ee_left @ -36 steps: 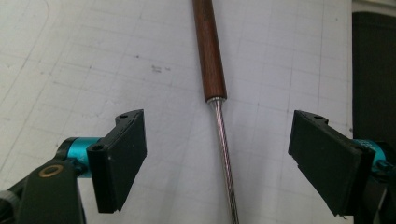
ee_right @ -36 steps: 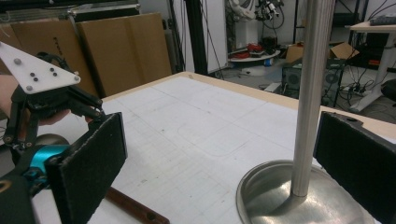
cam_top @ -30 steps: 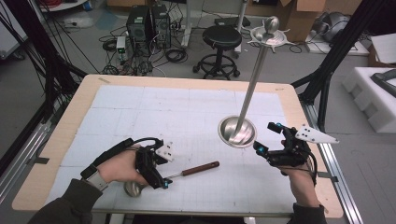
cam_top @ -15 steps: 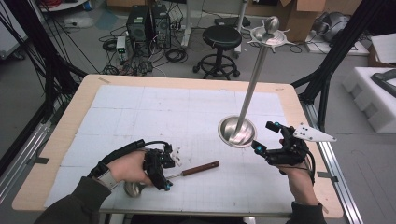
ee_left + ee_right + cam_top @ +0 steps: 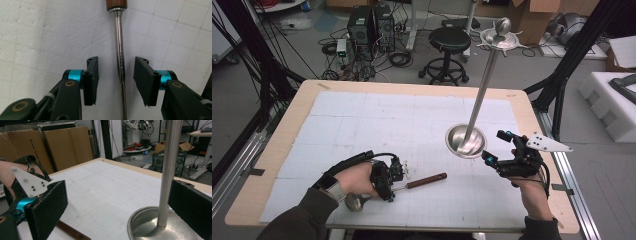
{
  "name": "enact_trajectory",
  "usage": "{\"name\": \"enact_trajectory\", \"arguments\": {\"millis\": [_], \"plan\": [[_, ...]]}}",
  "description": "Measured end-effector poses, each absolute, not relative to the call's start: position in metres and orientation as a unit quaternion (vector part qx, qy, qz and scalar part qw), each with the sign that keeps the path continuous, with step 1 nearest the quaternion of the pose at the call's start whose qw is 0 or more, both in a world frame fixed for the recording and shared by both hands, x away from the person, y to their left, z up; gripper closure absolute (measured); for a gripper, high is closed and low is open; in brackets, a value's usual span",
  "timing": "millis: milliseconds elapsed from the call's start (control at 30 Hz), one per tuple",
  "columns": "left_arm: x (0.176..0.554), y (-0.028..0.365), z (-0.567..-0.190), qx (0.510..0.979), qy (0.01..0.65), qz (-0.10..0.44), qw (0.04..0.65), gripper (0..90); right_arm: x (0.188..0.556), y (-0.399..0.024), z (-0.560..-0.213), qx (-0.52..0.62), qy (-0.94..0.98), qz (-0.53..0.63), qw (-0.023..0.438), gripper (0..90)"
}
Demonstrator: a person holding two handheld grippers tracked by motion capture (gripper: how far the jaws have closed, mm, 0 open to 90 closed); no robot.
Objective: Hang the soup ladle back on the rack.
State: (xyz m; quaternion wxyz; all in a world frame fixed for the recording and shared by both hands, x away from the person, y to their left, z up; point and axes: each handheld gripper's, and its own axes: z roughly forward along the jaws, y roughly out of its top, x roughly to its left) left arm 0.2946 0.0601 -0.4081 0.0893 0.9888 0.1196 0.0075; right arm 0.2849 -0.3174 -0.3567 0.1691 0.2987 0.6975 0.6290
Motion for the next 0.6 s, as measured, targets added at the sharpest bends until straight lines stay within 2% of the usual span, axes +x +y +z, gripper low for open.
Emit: {"name": "enact_trajectory", "arguments": {"millis": [133, 367, 600], "plan": [[0.293, 0.054, -0.408, 0.99, 0.124, 0.012, 0.073, 64.1, 0.285, -0.316, -0.357, 0.298, 0.699, 0.628, 0.168, 1.4], [0.29, 0.05, -0.407, 0.99, 0.126, 0.008, 0.069, 82.0, 0.286, -0.313, -0.358, 0.296, 0.702, 0.625, 0.167, 1.4], [0.29, 0.062, -0.408, 0.986, 0.129, 0.007, 0.108, 84.1, 0.286, -0.312, -0.359, 0.294, 0.704, 0.624, 0.165, 1.4]]}}
